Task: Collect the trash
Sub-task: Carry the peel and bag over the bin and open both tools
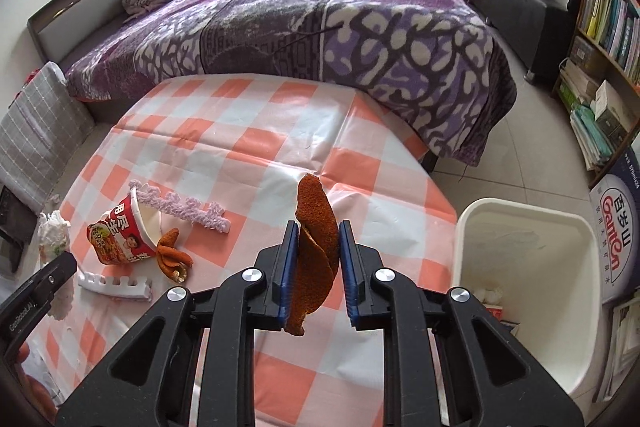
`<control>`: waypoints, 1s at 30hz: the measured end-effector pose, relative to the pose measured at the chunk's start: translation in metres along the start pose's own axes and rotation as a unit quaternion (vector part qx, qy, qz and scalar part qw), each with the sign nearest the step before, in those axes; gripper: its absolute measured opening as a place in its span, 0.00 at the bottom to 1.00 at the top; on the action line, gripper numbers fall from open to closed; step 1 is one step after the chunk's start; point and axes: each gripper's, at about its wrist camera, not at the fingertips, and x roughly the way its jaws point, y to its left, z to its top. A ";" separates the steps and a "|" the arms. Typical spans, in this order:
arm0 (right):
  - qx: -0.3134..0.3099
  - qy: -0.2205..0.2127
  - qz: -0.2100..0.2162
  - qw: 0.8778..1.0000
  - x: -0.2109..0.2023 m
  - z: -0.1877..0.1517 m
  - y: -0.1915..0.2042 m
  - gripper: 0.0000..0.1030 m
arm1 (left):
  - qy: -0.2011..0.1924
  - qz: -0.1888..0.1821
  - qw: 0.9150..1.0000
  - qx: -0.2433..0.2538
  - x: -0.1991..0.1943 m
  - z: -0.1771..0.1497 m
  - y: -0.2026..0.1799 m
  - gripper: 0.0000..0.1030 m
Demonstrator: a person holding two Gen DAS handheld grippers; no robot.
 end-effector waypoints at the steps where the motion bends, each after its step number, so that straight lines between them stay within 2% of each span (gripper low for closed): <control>1: -0.006 -0.008 -0.005 1.000 -0.005 -0.001 -0.002 0.19 | -0.004 0.000 1.000 0.004 -0.001 -0.001 -0.003 0.37; 7: -0.025 -0.035 -0.026 0.999 -0.027 -0.001 -0.020 0.19 | -0.021 -0.003 0.999 0.034 -0.006 -0.008 -0.025 0.37; 12: -0.016 -0.045 -0.037 0.998 -0.041 0.000 -0.045 0.19 | -0.036 -0.009 0.997 0.061 -0.014 -0.012 -0.046 0.37; 20: 0.028 -0.048 -0.053 0.997 -0.058 -0.002 -0.100 0.19 | -0.050 -0.022 0.993 0.105 -0.028 -0.019 -0.092 0.37; 30: 0.086 -0.047 -0.069 0.993 -0.069 -0.009 -0.159 0.19 | -0.041 -0.060 0.989 0.129 -0.040 -0.040 -0.154 0.37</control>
